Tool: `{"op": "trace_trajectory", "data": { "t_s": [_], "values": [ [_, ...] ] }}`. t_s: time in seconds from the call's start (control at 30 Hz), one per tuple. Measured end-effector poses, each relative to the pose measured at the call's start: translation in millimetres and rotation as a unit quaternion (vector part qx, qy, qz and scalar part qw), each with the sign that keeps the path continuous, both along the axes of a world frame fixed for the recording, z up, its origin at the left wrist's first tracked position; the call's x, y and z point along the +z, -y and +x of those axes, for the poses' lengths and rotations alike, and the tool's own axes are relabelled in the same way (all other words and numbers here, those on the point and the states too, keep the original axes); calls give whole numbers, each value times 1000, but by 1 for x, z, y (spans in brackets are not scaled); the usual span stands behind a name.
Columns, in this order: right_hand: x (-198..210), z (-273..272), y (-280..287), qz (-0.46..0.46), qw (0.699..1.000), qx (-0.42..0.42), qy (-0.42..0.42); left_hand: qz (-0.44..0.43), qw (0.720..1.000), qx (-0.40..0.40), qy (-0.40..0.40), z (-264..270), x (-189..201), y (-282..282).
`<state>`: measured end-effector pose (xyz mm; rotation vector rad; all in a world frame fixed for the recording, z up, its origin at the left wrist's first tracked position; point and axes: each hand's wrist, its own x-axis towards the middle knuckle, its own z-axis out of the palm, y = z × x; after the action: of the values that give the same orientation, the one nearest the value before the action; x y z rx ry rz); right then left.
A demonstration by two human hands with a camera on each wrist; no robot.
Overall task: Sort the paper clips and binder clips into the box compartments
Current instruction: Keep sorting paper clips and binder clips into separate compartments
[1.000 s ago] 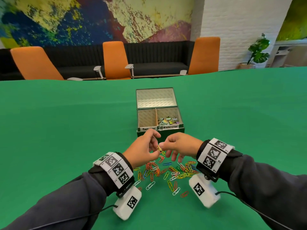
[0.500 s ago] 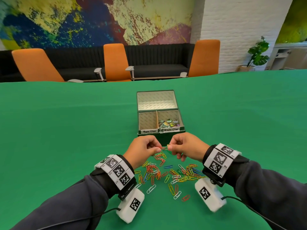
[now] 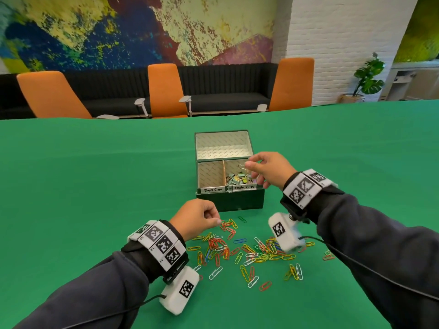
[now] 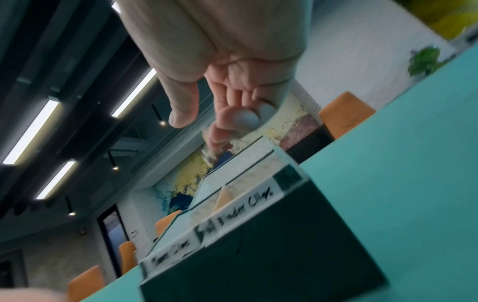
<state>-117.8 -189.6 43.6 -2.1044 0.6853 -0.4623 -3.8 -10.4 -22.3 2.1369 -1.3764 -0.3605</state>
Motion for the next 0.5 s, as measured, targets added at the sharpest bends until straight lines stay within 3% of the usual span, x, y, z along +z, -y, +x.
{"op": "trace_trajectory", "data": {
  "t_s": [0.13,0.2,0.37,0.5],
  "values": [
    [-1,0,5,-31,998,0,-47,17,1000,1,-6,6,0,-7],
    [-9,-9,2,-64,989,40,-127,49,999,-7,-10,11,0,-13],
    [-42,-25,-12,-81,921,133,-358,137,988,-17,66,23,-2,-17],
    [-57,-12,-32,-230,885,183,-360,215,971,-26,100,24,1,-12]
  ]
}}
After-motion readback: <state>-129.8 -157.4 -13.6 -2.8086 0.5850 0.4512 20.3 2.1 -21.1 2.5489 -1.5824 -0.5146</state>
